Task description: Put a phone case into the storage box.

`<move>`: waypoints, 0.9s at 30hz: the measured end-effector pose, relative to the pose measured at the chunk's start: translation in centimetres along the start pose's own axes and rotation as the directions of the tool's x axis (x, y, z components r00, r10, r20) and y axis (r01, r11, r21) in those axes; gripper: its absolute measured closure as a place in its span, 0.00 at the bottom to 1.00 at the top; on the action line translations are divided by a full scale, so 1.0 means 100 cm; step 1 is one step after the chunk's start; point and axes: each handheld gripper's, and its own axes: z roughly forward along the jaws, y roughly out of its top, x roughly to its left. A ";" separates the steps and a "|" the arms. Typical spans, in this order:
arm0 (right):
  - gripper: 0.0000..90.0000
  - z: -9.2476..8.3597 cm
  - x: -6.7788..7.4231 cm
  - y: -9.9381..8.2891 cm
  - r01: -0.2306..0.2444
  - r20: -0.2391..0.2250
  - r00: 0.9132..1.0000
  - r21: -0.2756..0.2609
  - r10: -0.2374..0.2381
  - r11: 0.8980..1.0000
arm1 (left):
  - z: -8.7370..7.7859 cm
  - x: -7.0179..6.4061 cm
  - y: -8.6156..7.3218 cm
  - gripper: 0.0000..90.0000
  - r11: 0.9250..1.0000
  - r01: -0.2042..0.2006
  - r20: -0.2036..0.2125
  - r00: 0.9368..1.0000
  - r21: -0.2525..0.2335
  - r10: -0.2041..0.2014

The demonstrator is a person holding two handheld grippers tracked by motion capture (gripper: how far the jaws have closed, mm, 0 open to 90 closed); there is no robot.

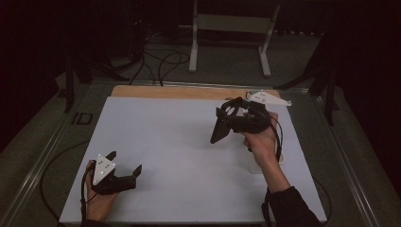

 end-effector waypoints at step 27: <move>0.15 0.013 -0.047 0.015 -0.040 0.148 0.988 -0.010 0.041 0.999 | 0.002 -0.004 -0.001 0.00 0.999 -0.029 -0.020 0.999 0.015 0.029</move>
